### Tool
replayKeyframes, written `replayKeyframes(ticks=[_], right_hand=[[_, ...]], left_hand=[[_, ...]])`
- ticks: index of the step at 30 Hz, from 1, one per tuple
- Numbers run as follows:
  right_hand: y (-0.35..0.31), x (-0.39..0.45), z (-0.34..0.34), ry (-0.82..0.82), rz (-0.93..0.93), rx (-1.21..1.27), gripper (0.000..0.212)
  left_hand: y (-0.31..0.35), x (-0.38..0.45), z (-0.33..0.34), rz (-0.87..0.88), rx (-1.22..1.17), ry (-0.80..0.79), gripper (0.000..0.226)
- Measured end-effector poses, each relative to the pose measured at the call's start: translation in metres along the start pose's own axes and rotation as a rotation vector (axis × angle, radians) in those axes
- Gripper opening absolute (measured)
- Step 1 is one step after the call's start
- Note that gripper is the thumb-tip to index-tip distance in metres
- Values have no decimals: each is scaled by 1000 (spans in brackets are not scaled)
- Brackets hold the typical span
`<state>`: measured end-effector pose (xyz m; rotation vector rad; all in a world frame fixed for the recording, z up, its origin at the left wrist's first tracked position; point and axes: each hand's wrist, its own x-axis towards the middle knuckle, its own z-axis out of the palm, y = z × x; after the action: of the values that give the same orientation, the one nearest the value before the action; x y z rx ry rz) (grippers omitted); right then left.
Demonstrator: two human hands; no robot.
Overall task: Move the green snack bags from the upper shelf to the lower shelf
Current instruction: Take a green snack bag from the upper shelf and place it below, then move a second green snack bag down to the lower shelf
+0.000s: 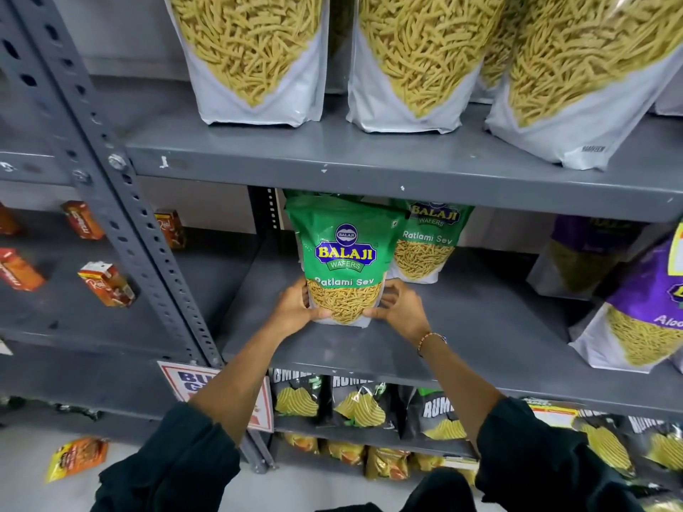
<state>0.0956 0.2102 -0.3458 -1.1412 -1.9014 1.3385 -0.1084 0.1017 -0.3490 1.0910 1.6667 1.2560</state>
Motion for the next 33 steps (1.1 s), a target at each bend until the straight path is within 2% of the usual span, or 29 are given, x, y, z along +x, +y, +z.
replayKeyframes(ticks=[4, 6, 8, 10, 12, 14, 16, 18, 22, 26, 30, 33], right_hand=[[-10, -14, 4, -51, 8, -7, 64], [-17, -25, 6, -67, 16, -39, 68], [-23, -38, 6, -27, 35, -122, 67], [-32, -53, 4, 58, 71, -248, 49], [-45, -73, 2, 118, 51, -300, 23], [-64, -94, -3, 193, -5, -294, 13], [-90, -113, -13, 310, -93, -264, 26], [-120, -133, -29, 434, -208, -208, 25], [-176, -164, -77, 715, -469, -105, 12], [-220, -165, -131, 976, -593, -3, 7], [-246, -142, -166, 1007, -568, -17, 31], [-256, -124, -176, 863, -465, -80, 69]], left_hand=[[7, -12, -5, -45, 215, -23, 69], [17, -22, -6, -106, 407, -43, 73], [30, -37, -4, -143, 693, -62, 63], [50, -56, 2, -125, 945, -113, 46], [74, -75, 11, -56, 1024, -180, 40], [106, -89, 19, 34, 959, -202, 36], [139, -101, 24, 139, 860, -204, 37], [175, -112, 26, 231, 739, -245, 36], [239, -126, 32, 340, 206, -426, 20], [289, -114, 46, 493, -82, -321, 30], [327, -79, 67, 598, -187, -107, 32], [345, -48, 90, 541, -72, -16, 45]])
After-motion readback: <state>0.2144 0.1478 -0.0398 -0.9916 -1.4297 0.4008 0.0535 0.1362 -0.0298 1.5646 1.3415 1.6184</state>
